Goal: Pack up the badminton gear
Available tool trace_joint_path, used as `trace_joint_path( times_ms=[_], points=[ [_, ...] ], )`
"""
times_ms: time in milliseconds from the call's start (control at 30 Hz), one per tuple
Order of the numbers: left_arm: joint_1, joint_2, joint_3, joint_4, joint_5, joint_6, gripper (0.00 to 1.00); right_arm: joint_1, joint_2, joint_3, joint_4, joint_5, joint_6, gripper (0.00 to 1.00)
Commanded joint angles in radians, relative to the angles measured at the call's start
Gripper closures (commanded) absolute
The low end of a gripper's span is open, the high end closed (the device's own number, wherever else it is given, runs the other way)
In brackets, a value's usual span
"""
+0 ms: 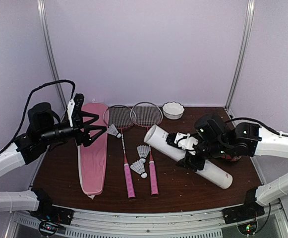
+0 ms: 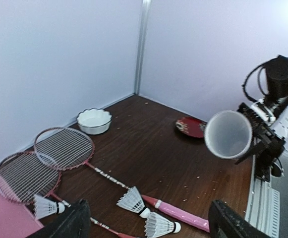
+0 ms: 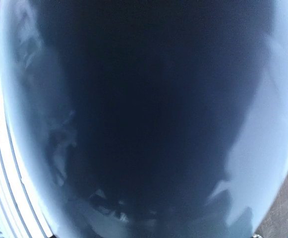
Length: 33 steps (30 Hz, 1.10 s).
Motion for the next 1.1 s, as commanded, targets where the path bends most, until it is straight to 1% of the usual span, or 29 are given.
trace_joint_path(
  times_ms=[0, 133, 200, 267, 333, 467, 767, 1067],
  points=[
    [-0.119, 0.005, 0.096, -0.035, 0.134, 0.174, 0.17, 0.072, -0.094, -0.087, 0.093, 0.128, -0.114, 0.46],
    [-0.249, 0.036, 0.122, -0.083, 0.147, 0.299, 0.32, 0.122, -0.145, -0.133, 0.119, 0.15, -0.154, 0.47],
    [-0.317, 0.07, 0.152, -0.117, 0.122, 0.36, 0.39, 0.138, -0.155, -0.138, 0.122, 0.157, -0.166, 0.48],
    [-0.382, 0.123, 0.194, -0.167, 0.081, 0.42, 0.44, 0.153, -0.157, -0.137, 0.12, 0.167, -0.178, 0.48],
    [-0.429, 0.175, 0.236, -0.205, 0.057, 0.463, 0.48, 0.164, -0.159, -0.132, 0.122, 0.173, -0.184, 0.49],
    [-0.508, 0.241, 0.28, -0.21, 0.006, 0.526, 0.6, 0.175, -0.155, -0.119, 0.123, 0.175, -0.193, 0.52],
    [-0.559, 0.324, 0.348, -0.256, -0.029, 0.604, 0.74, 0.19, -0.135, -0.107, 0.122, 0.172, -0.202, 0.54],
    [-0.569, 0.363, 0.379, -0.283, -0.026, 0.618, 0.8, 0.191, -0.14, -0.116, 0.132, 0.172, -0.199, 0.55]
  ],
)
